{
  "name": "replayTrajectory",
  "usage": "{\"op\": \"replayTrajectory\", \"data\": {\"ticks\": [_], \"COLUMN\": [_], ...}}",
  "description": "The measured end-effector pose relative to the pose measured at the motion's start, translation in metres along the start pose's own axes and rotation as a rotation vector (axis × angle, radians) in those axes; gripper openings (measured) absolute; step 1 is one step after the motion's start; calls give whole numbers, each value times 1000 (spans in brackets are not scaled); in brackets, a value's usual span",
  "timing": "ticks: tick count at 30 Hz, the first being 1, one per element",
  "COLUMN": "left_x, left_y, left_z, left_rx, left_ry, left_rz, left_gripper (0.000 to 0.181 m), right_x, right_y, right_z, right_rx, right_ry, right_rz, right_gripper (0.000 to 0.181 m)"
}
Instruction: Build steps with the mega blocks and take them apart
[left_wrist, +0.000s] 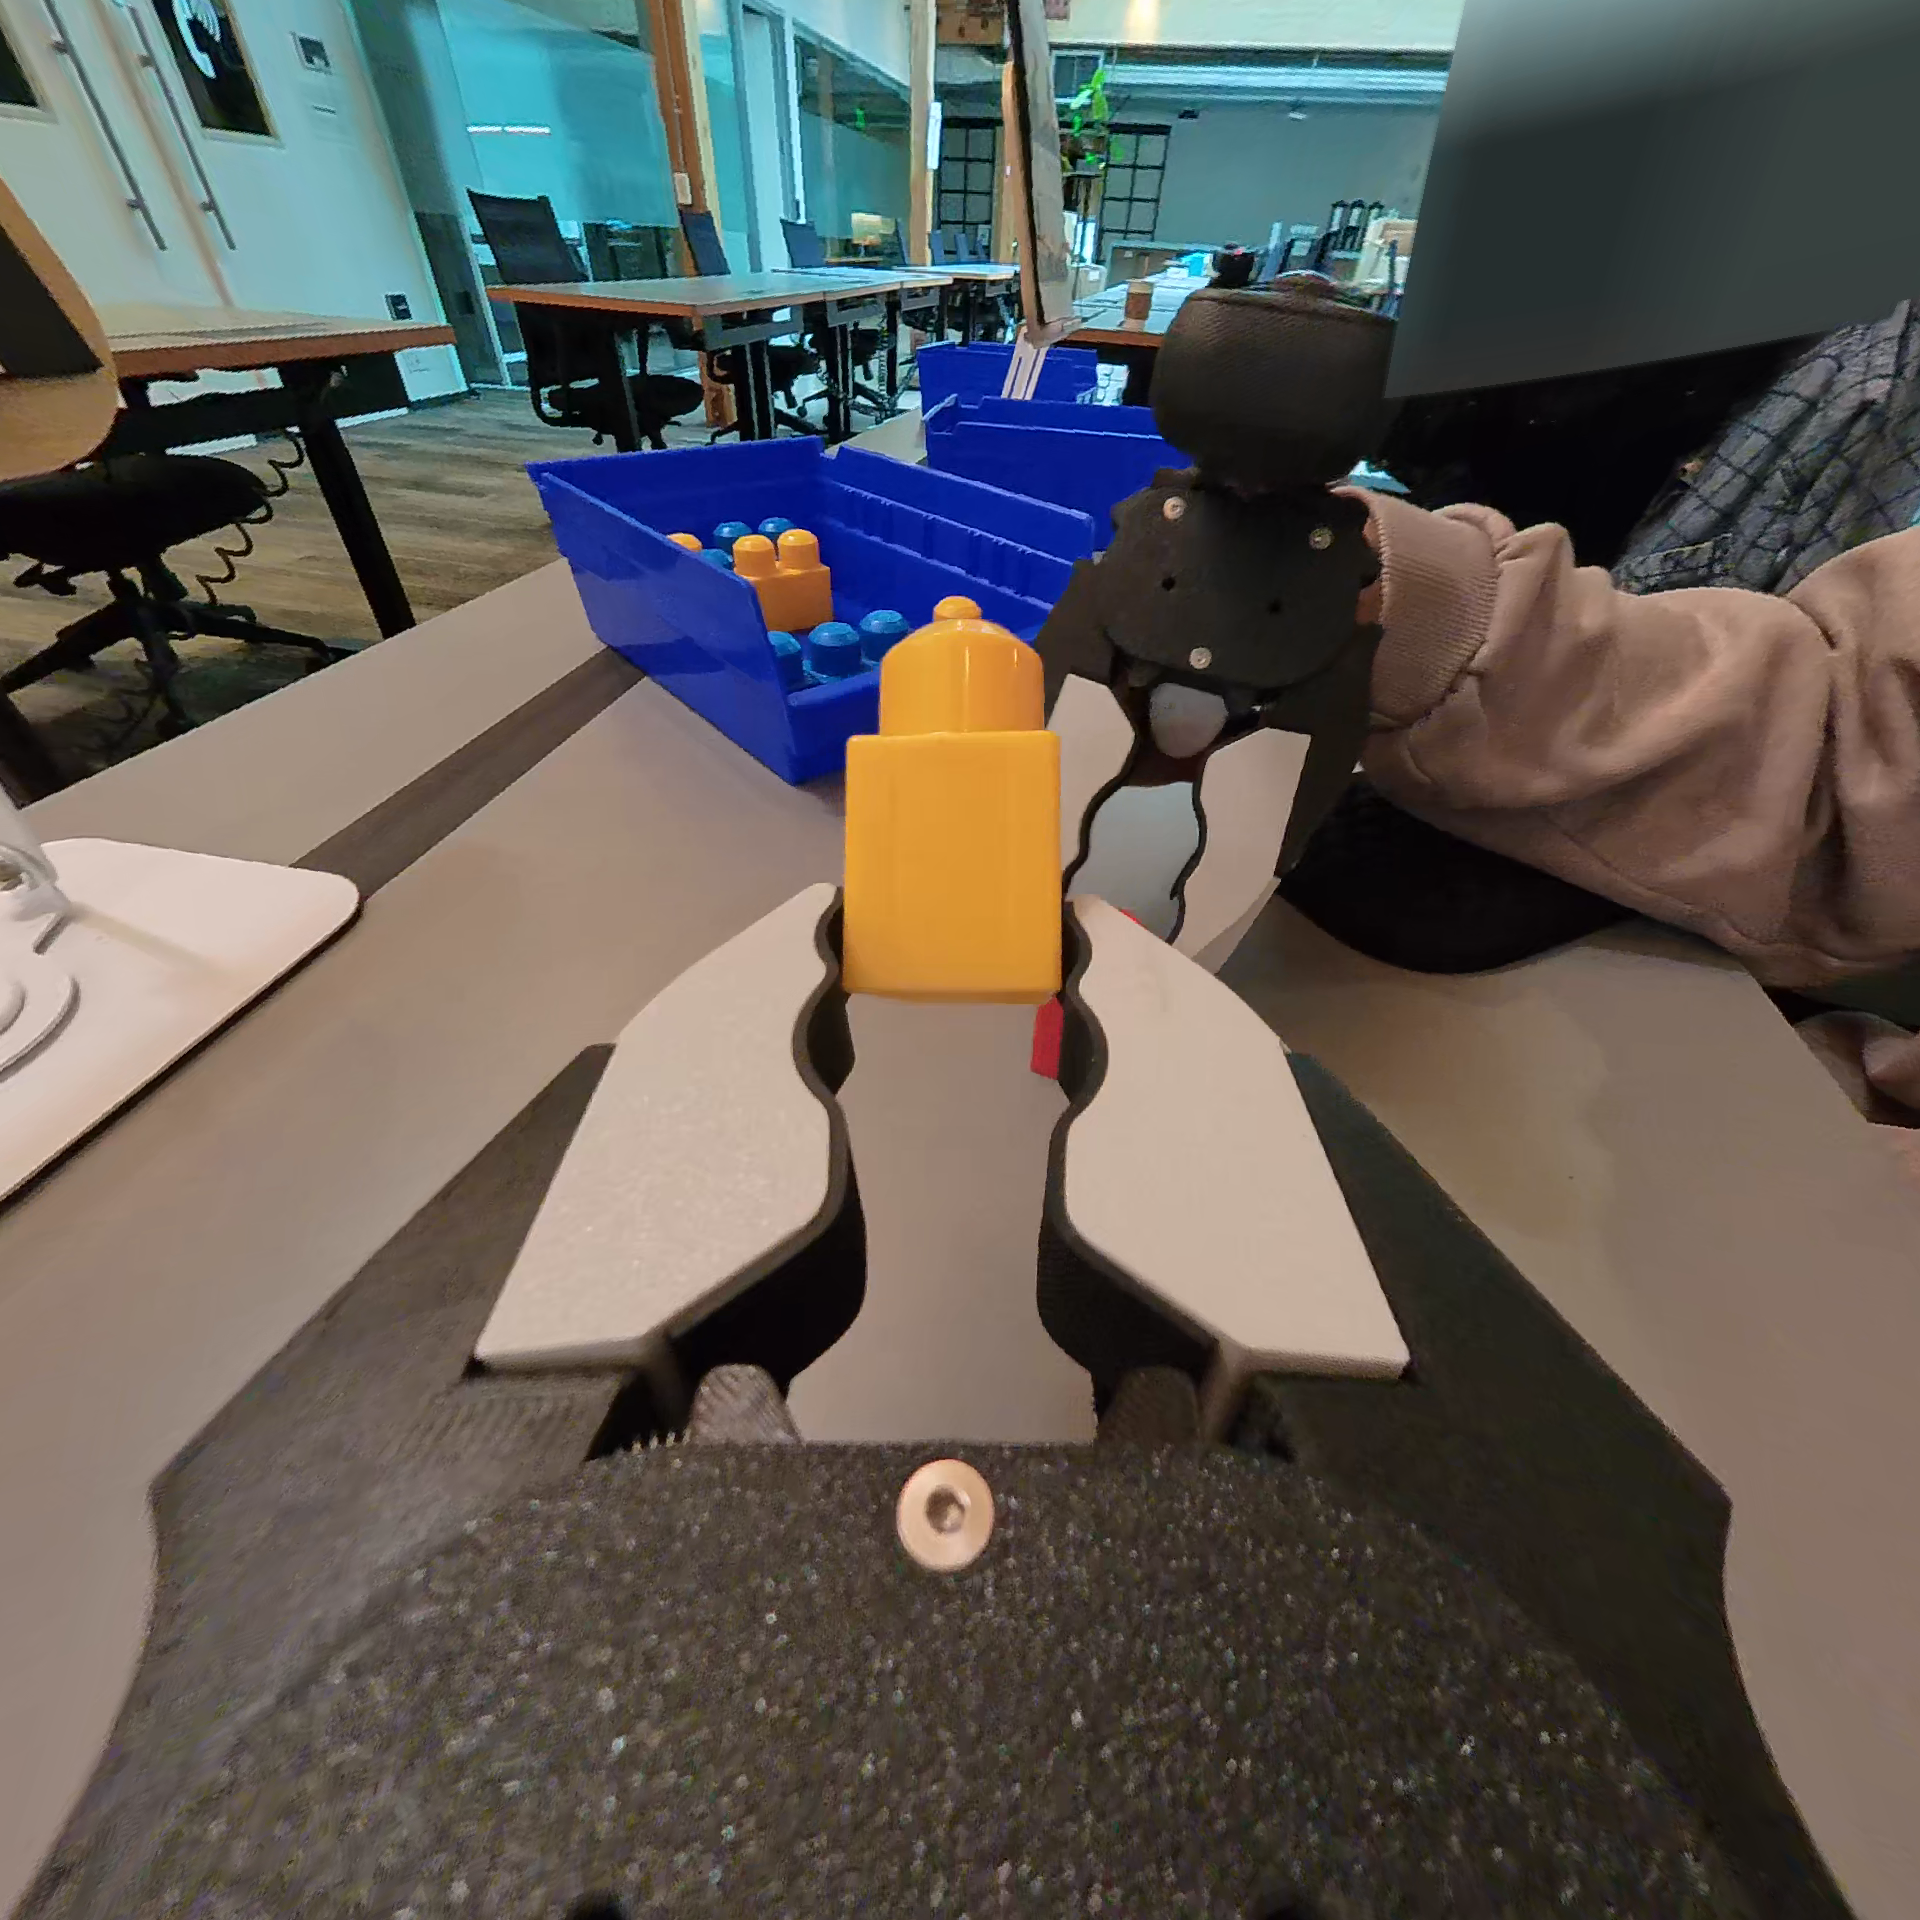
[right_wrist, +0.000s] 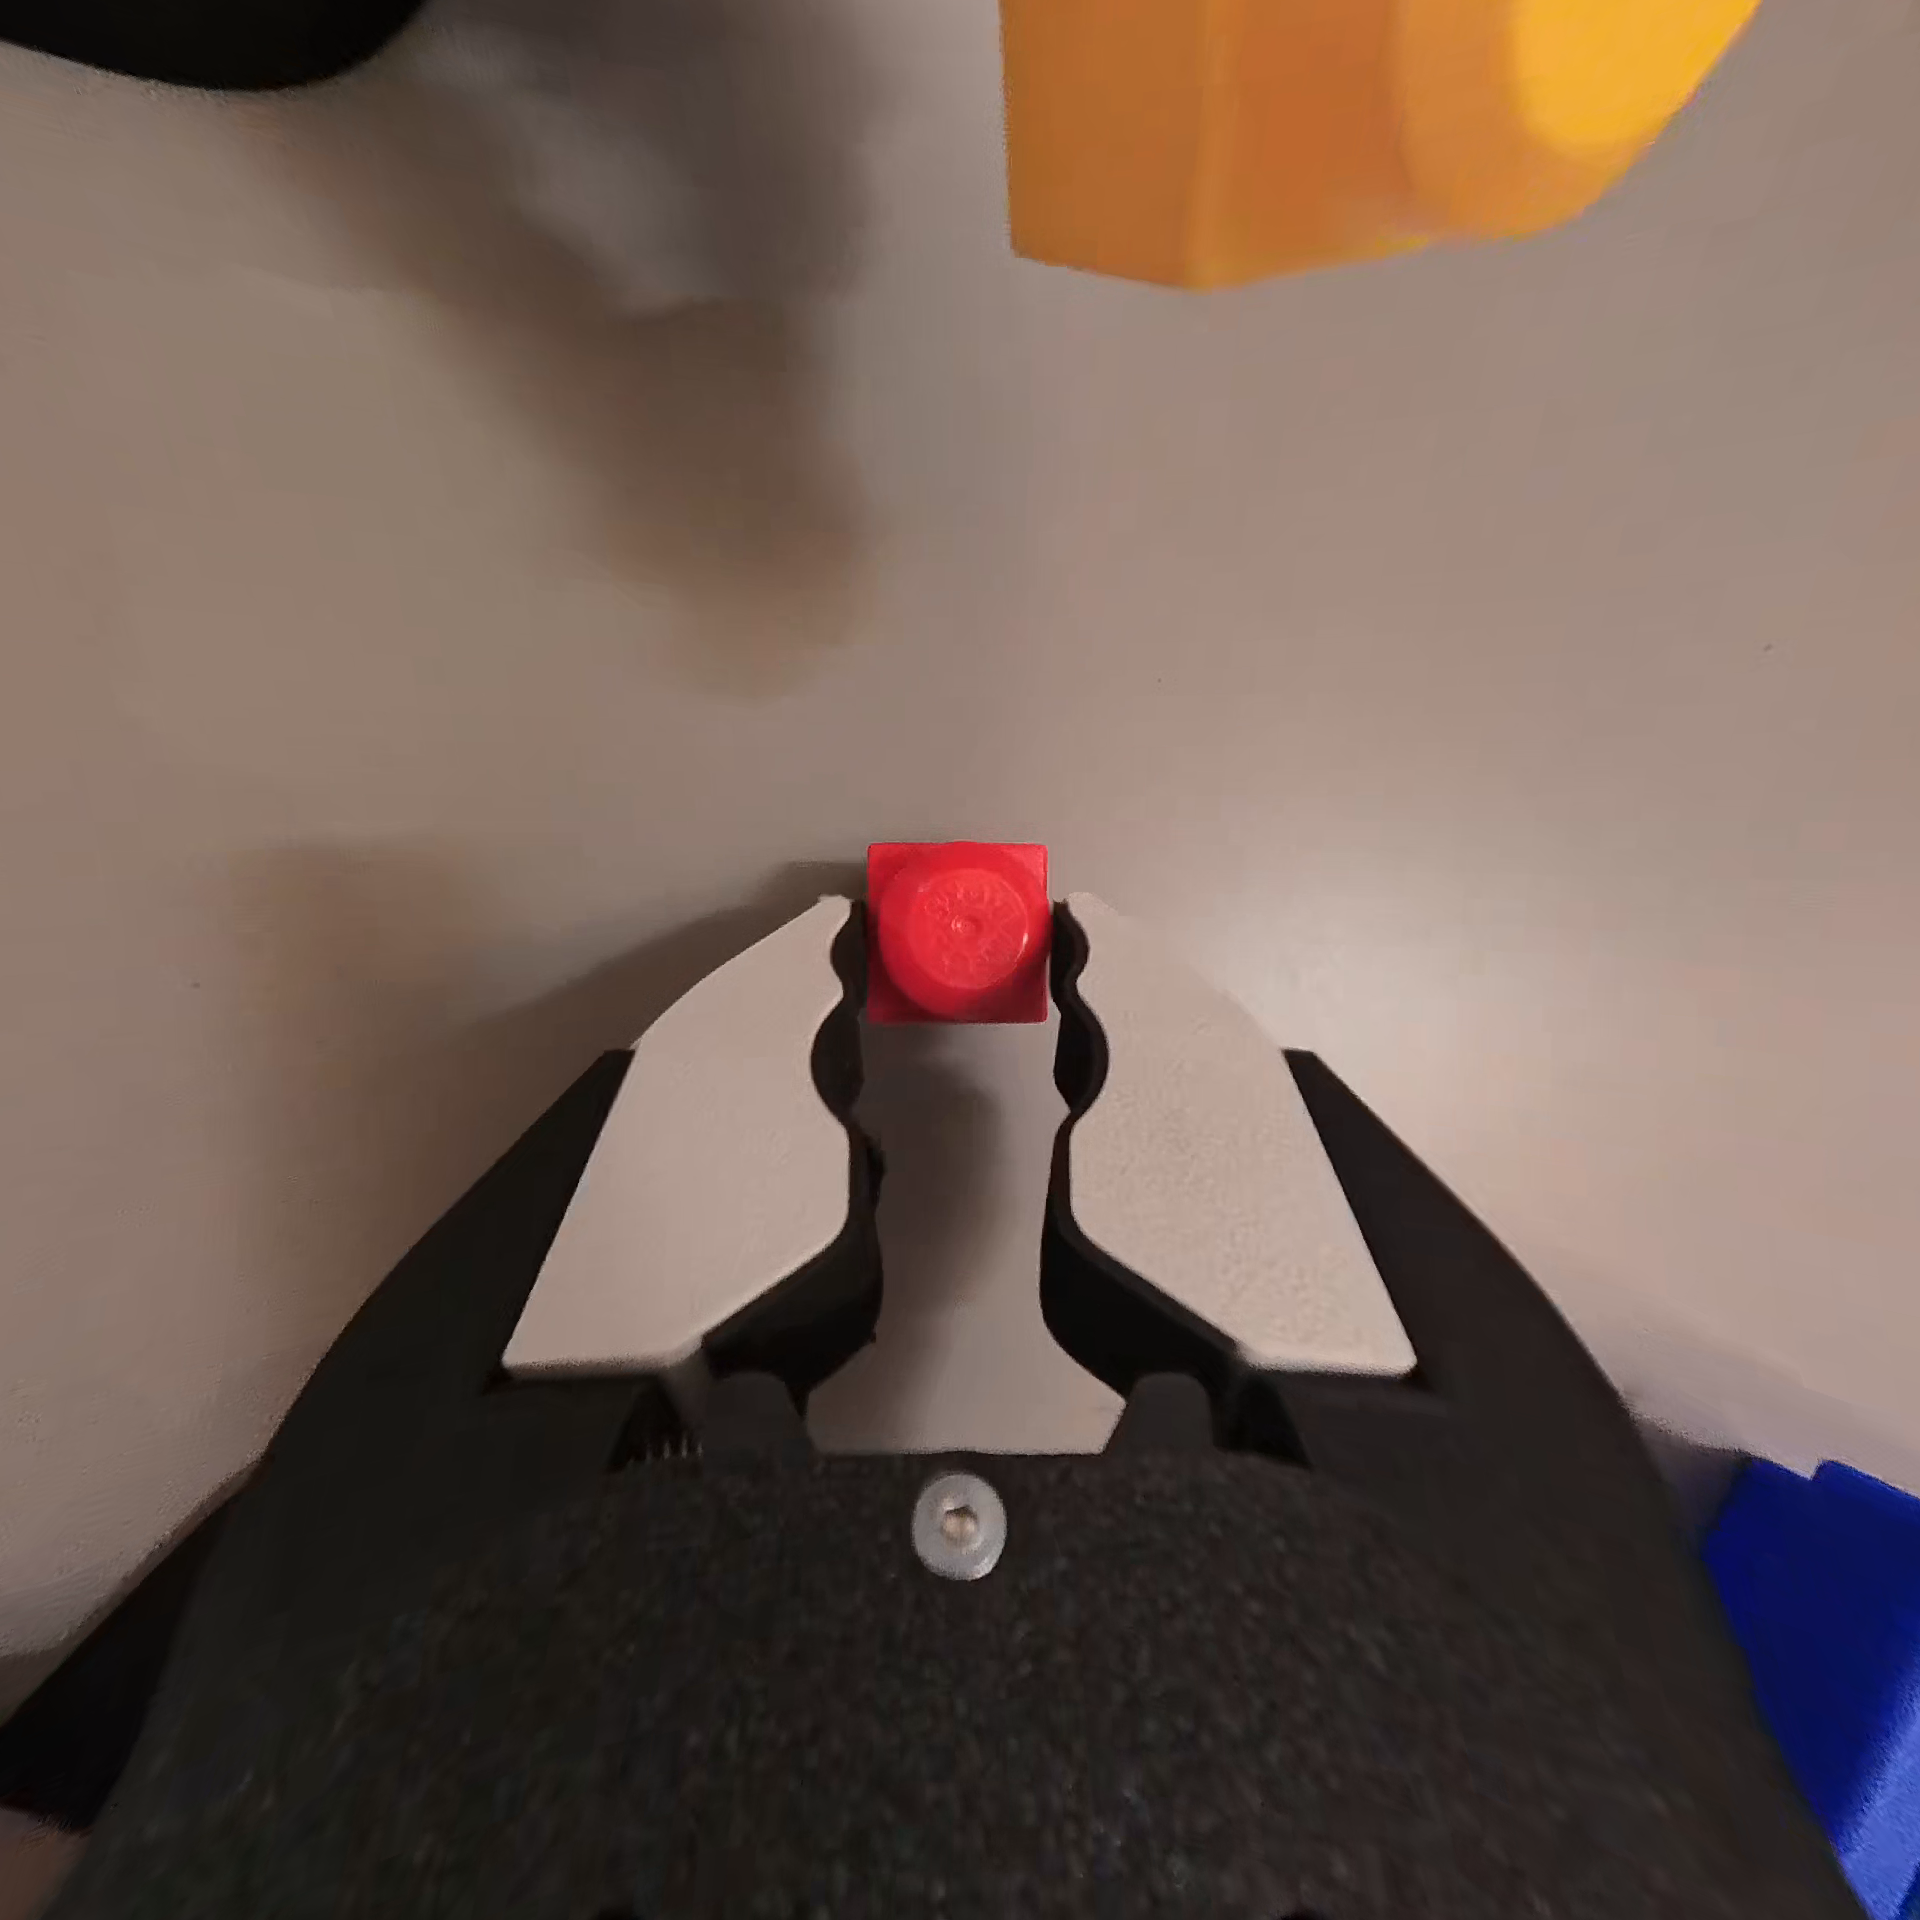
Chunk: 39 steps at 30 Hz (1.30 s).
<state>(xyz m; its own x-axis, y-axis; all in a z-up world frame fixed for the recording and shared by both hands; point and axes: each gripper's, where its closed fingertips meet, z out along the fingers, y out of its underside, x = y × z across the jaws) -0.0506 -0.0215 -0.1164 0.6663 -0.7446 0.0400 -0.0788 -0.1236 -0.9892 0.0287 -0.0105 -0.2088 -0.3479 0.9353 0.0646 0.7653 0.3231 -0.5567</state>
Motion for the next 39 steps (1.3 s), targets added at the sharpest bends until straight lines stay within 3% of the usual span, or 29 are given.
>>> {"op": "replayTrajectory", "data": {"ticks": [4, 8, 11, 19, 24, 26, 29, 32, 34, 36, 39], "left_x": [8, 20, 30, 45, 31, 16, -6, -25, -34, -39, -42], "left_y": [-3, -8, -7, -4, -12, -13, -20, -27, -31, -34, -33], "left_z": [0, 3, 7, 15, 17, 13, 2, -10, -17, -21, -24], "left_rx": [23, 51, 43, 29, 78, 86, 129, 166, 185, 194, 195], "left_ry": [43, 109, 155, 203, 88, 9, -108, -232, -295, -330, -351], "left_rz": [-4, -12, -1, 26, 46, 39, 23, 37, 47, 42, 47], "left_gripper": [37, 37, 37, 37, 43, 42, 23, 2, 0, 0, 0], "right_x": [1, 7, 4, -9, 4, 27, 75, 137, 181, 217, 253], "right_y": [-21, -61, -77, -82, -82, -74, -51, -15, 17, 53, 102], "right_z": [-16, -59, -76, -69, -91, -113, -156, -196, -215, -221, -207], "right_rx": [176, 486, 619, 614, 587, 557, 473, 337, 229, 117, -12], "right_ry": [-13, -6, -26, -69, 0, 75, 218, 366, 471, 517, 496], "right_rz": [26, 67, 76, 34, 2, 11, 45, 118, 179, 258, 385], "right_gripper": [50, 48, 41, 29, 28, 28, 29, 29, 29, 29, 29]}}
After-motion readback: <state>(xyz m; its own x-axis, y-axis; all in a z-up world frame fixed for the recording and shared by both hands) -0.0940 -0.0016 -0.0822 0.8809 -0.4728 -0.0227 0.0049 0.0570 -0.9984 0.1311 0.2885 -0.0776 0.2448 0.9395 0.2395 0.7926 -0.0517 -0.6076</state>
